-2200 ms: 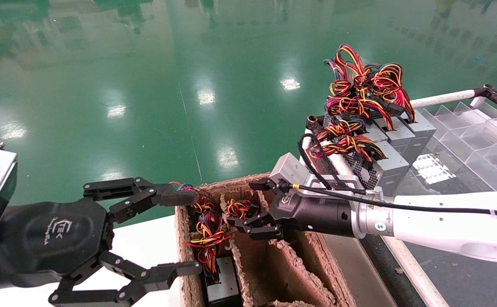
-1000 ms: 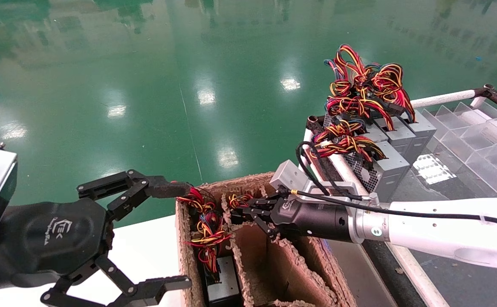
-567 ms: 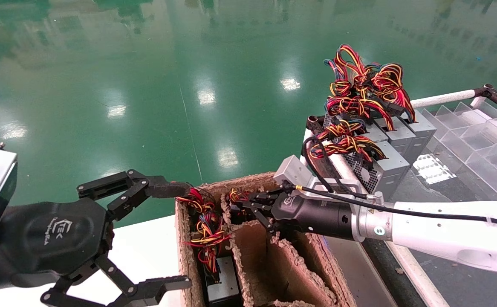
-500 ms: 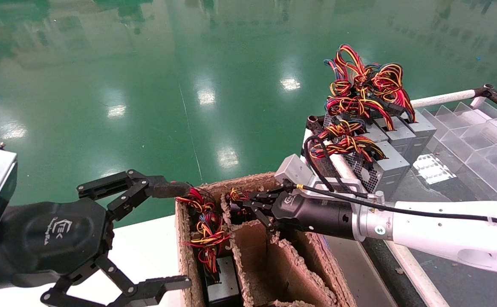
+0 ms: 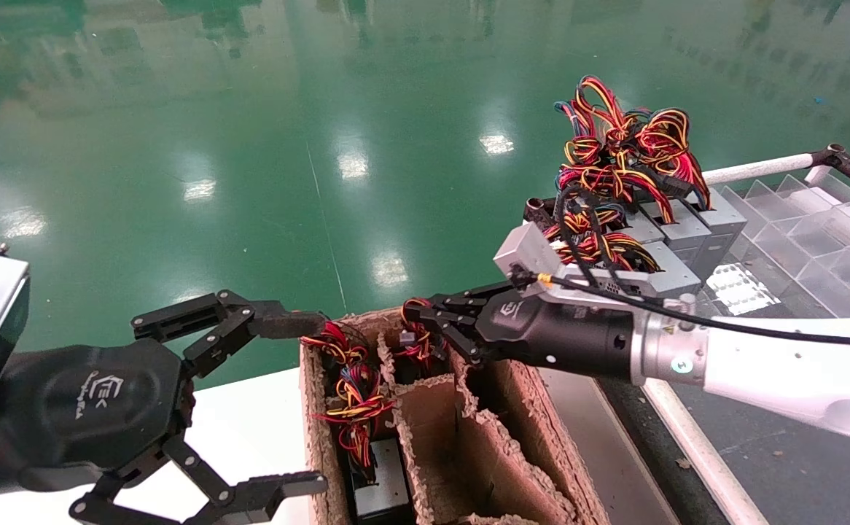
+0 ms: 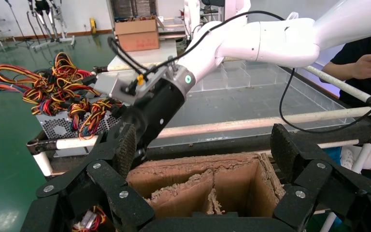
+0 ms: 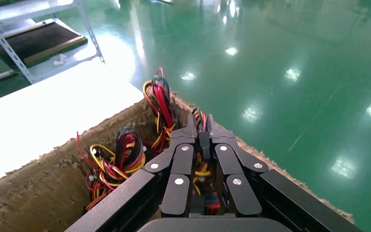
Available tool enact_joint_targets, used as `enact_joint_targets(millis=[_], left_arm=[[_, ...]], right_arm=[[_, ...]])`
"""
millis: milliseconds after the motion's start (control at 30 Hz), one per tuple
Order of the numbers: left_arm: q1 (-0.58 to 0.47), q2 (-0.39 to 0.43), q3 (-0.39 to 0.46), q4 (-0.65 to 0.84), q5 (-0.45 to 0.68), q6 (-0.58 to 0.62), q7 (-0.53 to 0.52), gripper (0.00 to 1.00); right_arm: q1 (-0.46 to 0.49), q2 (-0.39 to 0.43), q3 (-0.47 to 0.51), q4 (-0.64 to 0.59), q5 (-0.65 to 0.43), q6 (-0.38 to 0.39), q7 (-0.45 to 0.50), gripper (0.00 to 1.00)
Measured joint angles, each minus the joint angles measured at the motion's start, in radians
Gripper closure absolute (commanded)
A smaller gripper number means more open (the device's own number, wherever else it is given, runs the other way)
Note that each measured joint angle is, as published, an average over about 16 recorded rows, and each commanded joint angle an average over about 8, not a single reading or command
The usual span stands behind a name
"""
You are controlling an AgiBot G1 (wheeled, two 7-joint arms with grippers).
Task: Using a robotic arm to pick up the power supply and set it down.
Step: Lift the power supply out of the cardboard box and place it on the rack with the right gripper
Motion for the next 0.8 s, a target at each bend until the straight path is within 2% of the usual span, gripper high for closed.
enact_joint_targets(millis=[800], left_arm=[[0.0,0.0,0.001,0.0,-0.001,0.0,0.001,0.0]], right_arm=[[0.031,0.049,0.062,0.028,0.08,-0.029,-0.006,1.0]])
